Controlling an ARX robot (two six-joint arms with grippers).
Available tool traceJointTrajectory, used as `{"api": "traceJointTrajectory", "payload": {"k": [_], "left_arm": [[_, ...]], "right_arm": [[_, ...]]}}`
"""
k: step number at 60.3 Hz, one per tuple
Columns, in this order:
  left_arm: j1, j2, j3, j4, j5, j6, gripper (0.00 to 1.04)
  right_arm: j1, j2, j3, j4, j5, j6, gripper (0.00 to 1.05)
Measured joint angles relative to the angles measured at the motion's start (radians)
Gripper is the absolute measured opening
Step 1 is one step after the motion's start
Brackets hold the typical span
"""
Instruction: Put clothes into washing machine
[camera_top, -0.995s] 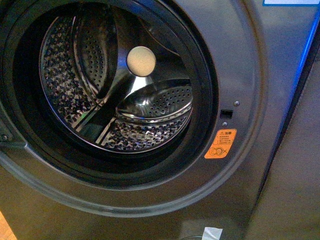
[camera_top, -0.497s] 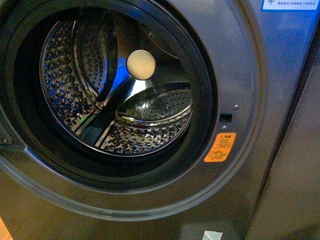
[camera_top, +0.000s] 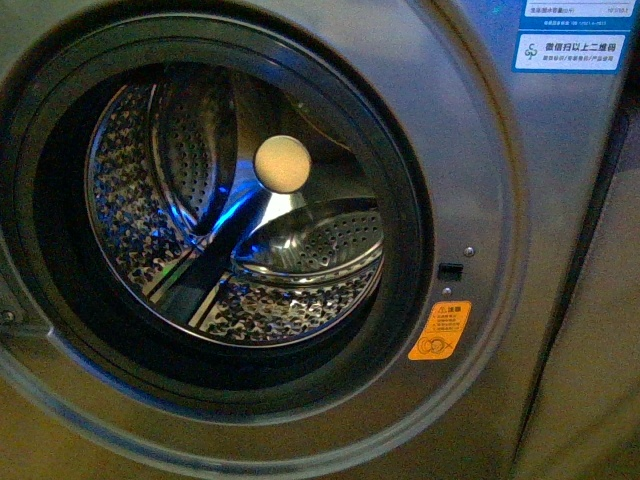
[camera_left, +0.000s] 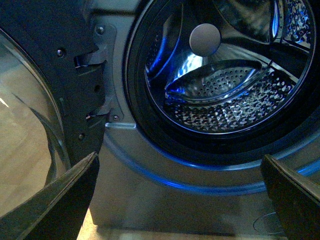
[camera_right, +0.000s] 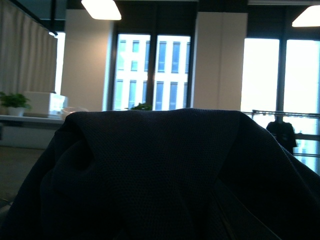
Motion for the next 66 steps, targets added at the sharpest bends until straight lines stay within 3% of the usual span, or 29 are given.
{"api": "traceJointTrajectory", "payload": {"k": [10, 16, 36, 52, 66], "left_arm": [[0.0, 0.0, 0.0, 0.0, 0.0, 0.0, 0.98], [0.0, 0.0, 0.0, 0.0, 0.0, 0.0, 0.98], [0.0, 0.0, 0.0, 0.0, 0.0, 0.0, 0.98], [0.0, 0.0, 0.0, 0.0, 0.0, 0.0, 0.98], [0.0, 0.0, 0.0, 0.0, 0.0, 0.0, 0.98]], "right_arm": [[0.379, 0.039, 0.199, -0.256, 0.179, -0.154, 0.14], [0.561, 0.09, 0.301, -0.364, 0.266, -0.218, 0.14], [1.043, 0.298, 0.61, -0.624, 0.436, -0.294, 0.14], [1.229, 0.364, 0.645, -0.642, 0.493, -0.312, 0.14], [1.249, 0.367, 0.644, -0.644, 0.491, -0.313, 0.14]]}}
